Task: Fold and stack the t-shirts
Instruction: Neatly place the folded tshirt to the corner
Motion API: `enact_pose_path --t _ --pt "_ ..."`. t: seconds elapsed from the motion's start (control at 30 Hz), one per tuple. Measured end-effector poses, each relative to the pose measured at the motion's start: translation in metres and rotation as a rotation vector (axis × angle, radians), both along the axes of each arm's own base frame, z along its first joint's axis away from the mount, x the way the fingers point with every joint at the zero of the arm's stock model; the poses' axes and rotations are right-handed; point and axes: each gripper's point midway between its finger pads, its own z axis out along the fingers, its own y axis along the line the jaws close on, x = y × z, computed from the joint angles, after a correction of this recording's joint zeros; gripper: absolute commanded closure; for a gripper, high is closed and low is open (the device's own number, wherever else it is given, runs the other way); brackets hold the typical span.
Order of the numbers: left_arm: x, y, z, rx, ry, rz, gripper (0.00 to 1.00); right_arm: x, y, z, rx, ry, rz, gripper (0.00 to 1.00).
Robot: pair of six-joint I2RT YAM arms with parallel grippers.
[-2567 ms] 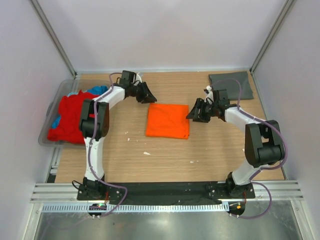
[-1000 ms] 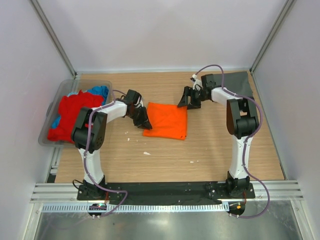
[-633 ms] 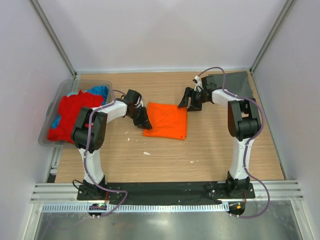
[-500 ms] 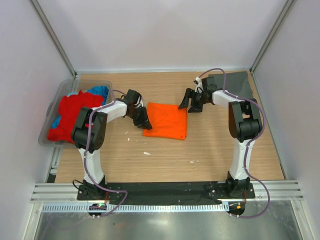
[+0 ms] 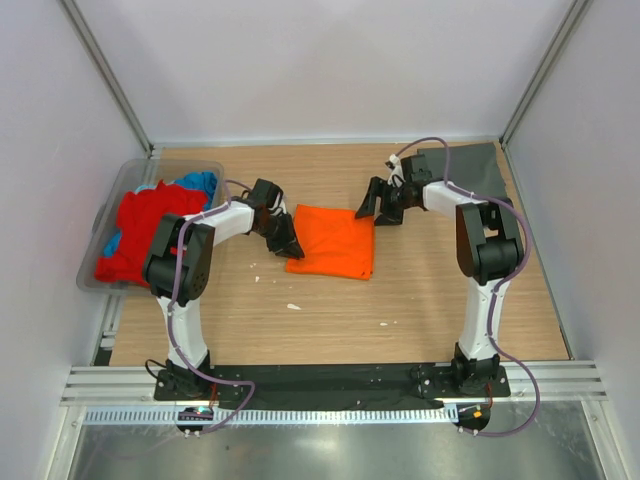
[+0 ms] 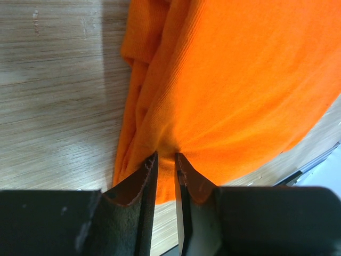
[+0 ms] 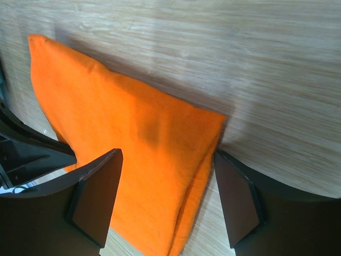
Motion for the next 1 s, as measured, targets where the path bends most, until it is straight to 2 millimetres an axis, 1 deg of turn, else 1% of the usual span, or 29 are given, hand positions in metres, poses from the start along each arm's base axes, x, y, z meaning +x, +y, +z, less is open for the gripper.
enact_pose_path --t 0.2,0.3,0.33,0.4,0.43,0.5,0.53,0.57,0.67,0.77,0.87,0.97,1.0 --pt "0.000 0.000 0.000 -0.001 0.007 0.012 0.79 -0.003 0.009 -0.002 -0.004 -0.013 0.022 0.34" --pt "0.000 0.000 0.000 -0.002 0.008 0.015 0.79 -0.003 0.007 -0.005 -0.016 -0.019 0.024 0.44" --pt "0.000 0.000 0.000 -0.002 0.009 0.017 0.79 -0.003 0.007 -0.006 -0.020 -0.021 0.025 0.52" --pt "0.000 0.000 -0.001 -0.004 0.010 0.020 0.80 -0.005 0.005 -0.009 -0.033 -0.024 0.032 0.63" --pt "0.000 0.001 -0.001 -0.005 0.011 0.024 0.80 -0.007 0.005 -0.011 -0.031 -0.020 0.035 0.74" --pt "-0.001 0.001 -0.001 -0.011 0.009 0.035 0.80 -0.011 0.004 -0.016 -0.040 -0.015 0.044 0.85" --pt "-0.001 0.001 -0.001 -0.014 0.006 0.040 0.80 -0.013 0.004 -0.017 -0.038 -0.010 0.047 0.95" --pt "-0.001 0.001 -0.001 -0.017 0.003 0.044 0.80 -0.013 0.003 -0.018 -0.044 -0.012 0.051 0.99" --pt "-0.002 0.001 0.000 -0.030 -0.009 0.060 0.80 -0.015 0.003 -0.017 -0.051 -0.021 0.055 0.99" --pt "-0.006 0.002 0.003 -0.041 -0.009 0.067 0.78 -0.022 0.001 -0.015 -0.078 -0.032 0.058 0.99" --pt "-0.010 0.004 0.014 -0.039 -0.008 0.061 0.76 -0.033 -0.002 -0.007 -0.148 -0.058 0.068 0.99" --pt "-0.009 0.005 0.042 -0.039 -0.033 0.041 0.75 -0.034 -0.006 0.007 -0.222 -0.112 0.072 0.99" --pt "-0.002 0.003 0.059 -0.049 -0.070 0.030 0.74 -0.033 -0.007 0.011 -0.243 -0.131 0.072 0.99"
